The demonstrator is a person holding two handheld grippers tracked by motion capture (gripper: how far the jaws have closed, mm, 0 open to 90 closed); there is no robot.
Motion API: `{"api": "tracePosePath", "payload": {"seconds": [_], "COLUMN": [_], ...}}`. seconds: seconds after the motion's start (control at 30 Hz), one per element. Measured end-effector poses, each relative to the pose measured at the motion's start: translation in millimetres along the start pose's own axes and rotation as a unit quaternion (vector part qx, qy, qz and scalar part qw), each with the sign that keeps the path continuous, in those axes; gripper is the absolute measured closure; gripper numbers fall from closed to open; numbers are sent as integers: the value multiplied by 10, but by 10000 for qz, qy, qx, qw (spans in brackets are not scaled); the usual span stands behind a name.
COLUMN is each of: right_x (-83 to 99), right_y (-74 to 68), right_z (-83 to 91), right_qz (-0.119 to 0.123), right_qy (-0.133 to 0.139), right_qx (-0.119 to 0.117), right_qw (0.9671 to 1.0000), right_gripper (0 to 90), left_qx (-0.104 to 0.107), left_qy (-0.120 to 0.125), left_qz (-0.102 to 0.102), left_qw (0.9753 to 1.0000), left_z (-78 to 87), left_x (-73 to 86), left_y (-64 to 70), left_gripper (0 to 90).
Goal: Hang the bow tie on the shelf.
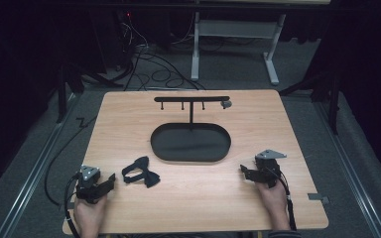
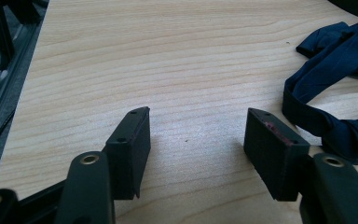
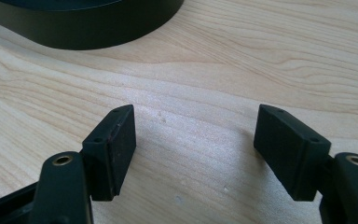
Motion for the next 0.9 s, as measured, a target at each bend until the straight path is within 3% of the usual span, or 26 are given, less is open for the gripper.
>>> {"api": "tracePosePath", "payload": {"seconds": [0.57, 0.7, 0.83, 0.9], "right_x": [0, 0, 0, 0], "right_y": [2, 3, 4, 4], "right_z": [1, 1, 1, 1], "right_qz": [3, -7, 10, 9], "right_qy": [-1, -2, -4, -5], "right_qx": [-3, -7, -5, -5], "right_qw": [10000, 10000, 10000, 10000], "right_gripper": [309, 310, 309, 309], "left_qx": [-22, 32, 218, 270], "left_qy": [-9, 11, 68, 146], "left_qz": [31, 89, 252, 213], "left_qw": [10000, 10000, 9994, 9993], "left_z": [-5, -1, 31, 79], "left_x": [-3, -4, -9, -30], "left_y": [15, 5, 22, 59], "left_gripper": [388, 403, 428, 432]}}
Point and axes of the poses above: each handheld gripper's, and its own axes: z roughly backward along the jaws, x roughly out of its underside, y roughly to its right, the point moved 7 cm from there along -z, roughly forward along the jaws, and after that the axes turned 1 degree about -x, right-handed, at the moved point
